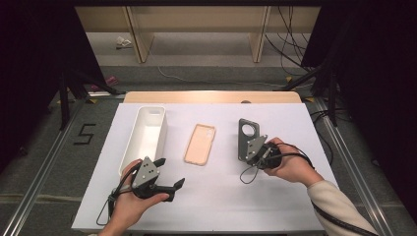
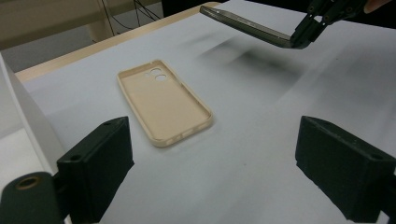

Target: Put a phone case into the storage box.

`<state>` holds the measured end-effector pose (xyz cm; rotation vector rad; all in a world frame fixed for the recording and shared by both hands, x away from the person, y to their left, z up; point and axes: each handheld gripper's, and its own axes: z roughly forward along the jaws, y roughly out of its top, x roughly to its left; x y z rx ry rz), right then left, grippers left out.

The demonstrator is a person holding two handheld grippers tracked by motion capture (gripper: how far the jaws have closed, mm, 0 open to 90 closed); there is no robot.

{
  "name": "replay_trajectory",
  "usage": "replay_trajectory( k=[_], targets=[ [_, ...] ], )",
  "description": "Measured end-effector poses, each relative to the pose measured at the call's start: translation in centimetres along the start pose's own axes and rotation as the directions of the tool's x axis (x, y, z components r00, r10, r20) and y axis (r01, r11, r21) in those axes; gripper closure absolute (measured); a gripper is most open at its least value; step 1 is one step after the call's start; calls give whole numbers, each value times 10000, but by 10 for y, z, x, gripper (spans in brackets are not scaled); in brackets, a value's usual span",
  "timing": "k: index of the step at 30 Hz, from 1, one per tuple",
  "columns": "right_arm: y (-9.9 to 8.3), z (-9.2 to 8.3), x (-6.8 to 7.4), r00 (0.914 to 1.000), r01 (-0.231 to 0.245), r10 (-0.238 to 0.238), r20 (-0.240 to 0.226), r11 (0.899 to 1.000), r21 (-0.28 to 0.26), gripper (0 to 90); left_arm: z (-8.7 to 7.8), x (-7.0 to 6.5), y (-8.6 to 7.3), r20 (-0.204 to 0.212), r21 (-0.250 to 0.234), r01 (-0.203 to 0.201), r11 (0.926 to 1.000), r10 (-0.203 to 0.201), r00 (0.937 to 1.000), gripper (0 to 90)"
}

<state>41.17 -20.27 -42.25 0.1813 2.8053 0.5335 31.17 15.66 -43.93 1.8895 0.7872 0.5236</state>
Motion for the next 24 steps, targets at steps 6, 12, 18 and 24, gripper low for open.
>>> replay_trajectory(
  k=[6,12,18,24],
  targets=[
    [2,-3,11,9997,130,-139,-203,9988,-471,886,2,1,1,-36,-25,51,10000,-51,10000,112],
    [6,-7,22,9994,254,-269,-235,9978,-617,886,6,1,5,-15,-89,124,9999,-124,9999,119],
    [12,-10,35,9988,388,-414,-274,9952,-896,886,13,4,15,-63,-72,97,9999,-97,9999,133],
    [15,-12,46,9982,459,-498,-349,9934,-1053,886,22,10,26,-88,-18,204,9998,-204,9998,135]
  ],
)
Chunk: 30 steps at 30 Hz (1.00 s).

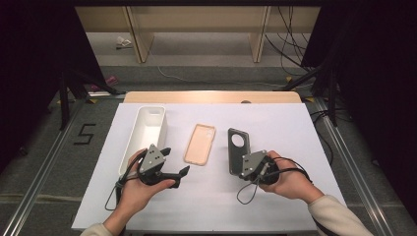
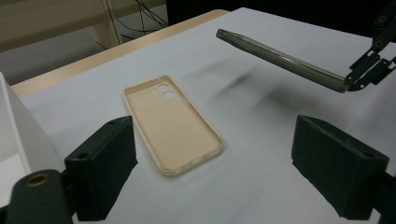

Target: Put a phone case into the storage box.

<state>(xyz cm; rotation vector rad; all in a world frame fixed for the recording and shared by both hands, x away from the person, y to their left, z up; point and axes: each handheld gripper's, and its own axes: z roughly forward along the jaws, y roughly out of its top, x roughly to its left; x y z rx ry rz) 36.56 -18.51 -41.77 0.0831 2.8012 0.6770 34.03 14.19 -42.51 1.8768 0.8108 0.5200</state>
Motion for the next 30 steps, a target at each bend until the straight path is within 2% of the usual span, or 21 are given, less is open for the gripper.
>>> replay_trajectory(
  k=[4,15,18,21,30],
  targets=[
    [3,0,5,9999,130,-131,-45,9999,-29,886,9,-1,8,37,235,29,9997,-30,10000,137],
    [14,0,19,9991,430,-430,48,9990,-96,886,36,-3,32,246,433,189,9989,-200,9995,149],
    [17,1,21,9986,528,-527,53,9985,-117,886,41,-2,35,335,545,186,9983,-205,9992,151],
    [19,2,24,9984,571,-571,-33,9983,-127,886,51,-3,39,465,864,303,9958,-344,9983,151],
    [25,3,29,9974,725,-726,-36,9973,-123,887,72,-8,48,766,1198,506,9915,-601,9953,160]
  ],
)
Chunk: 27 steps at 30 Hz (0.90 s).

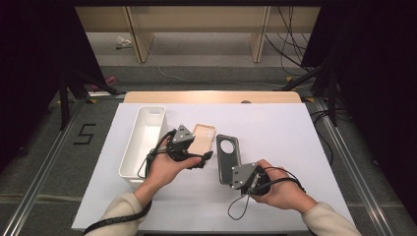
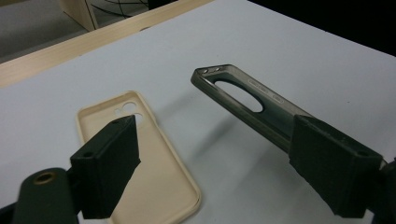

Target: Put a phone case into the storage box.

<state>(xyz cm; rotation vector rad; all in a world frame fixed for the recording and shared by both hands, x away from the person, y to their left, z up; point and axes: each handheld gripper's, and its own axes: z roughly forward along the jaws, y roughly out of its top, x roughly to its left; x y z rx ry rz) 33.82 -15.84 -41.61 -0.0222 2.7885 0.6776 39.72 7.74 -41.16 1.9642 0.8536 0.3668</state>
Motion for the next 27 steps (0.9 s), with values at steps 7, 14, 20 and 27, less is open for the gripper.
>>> replay_trajectory(
  k=[7,14,20,27],
  targets=[
    [4,1,2,10000,81,-82,-32,9999,-84,887,18,0,9,169,179,260,9995,-263,9995,190],
    [5,1,2,9999,112,-112,25,9999,-121,887,27,-1,13,228,380,583,9976,-592,9980,196],
    [7,0,3,9999,143,-142,61,9998,-119,887,31,0,13,235,681,982,9928,-1000,9947,206],
    [9,1,4,9998,173,-171,99,9997,-165,887,35,4,14,195,746,1558,9850,-1576,9873,254]
  ],
)
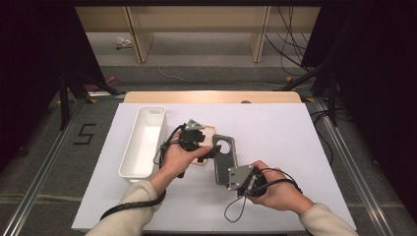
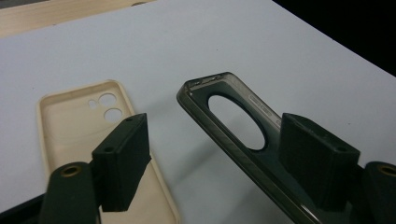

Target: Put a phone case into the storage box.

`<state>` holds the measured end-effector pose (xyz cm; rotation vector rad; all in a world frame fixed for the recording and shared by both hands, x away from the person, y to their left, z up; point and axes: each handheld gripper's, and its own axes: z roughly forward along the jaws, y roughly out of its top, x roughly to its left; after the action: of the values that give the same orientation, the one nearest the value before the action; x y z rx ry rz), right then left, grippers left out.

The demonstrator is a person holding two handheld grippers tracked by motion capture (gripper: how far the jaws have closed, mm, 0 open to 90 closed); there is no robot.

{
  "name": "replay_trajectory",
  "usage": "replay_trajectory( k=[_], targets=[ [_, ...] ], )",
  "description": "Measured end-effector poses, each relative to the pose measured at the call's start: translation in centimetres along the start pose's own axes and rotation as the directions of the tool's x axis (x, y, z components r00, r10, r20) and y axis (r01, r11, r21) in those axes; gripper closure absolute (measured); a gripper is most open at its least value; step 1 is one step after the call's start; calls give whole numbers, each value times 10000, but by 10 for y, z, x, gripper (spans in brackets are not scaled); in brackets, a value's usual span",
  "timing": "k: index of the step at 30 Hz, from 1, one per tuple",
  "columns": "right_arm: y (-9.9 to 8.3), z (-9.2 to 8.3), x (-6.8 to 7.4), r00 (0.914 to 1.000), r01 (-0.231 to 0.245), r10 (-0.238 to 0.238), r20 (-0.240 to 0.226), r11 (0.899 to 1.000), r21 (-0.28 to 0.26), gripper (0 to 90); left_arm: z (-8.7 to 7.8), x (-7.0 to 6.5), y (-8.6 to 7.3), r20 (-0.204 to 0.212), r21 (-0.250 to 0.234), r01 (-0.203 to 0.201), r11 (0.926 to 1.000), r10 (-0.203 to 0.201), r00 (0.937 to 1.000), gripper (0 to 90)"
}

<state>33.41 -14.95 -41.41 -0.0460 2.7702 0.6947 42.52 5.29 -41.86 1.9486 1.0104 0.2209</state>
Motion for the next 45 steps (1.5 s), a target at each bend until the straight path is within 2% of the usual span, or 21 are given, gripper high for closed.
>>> replay_trajectory(
  k=[5,11,25,29,30,34,36,39,45],
  targets=[
    [2,0,1,10000,29,-29,19,10000,0,887,3,-1,2,68,75,141,9999,-142,9999,304],
    [2,1,1,9999,162,-162,-8,9999,-11,887,9,1,3,59,437,728,9964,-731,9973,397],
    [4,2,2,9997,232,-232,-4,9997,-37,886,12,6,0,175,402,1424,9890,-1432,9895,577],
    [5,4,3,9996,272,-272,-29,9996,-15,887,11,6,0,275,338,1743,9841,-1752,9841,622],
    [5,5,3,9995,314,-314,-52,9995,18,887,10,5,0,281,293,1922,9809,-1930,9808,636],
    [6,6,4,9994,336,-336,-99,9994,14,888,9,4,1,333,234,2071,9781,-2078,9776,657],
    [6,7,3,9993,363,-362,-94,9993,29,889,7,2,3,387,101,2262,9740,-2264,9733,682],
    [6,7,4,9994,317,-317,-131,9995,70,889,6,1,4,420,25,2335,9724,-2333,9715,705],
    [3,14,3,9992,362,-355,-203,9989,307,889,3,-8,8,822,-271,2467,9687,-2438,9663,776]
  ],
)
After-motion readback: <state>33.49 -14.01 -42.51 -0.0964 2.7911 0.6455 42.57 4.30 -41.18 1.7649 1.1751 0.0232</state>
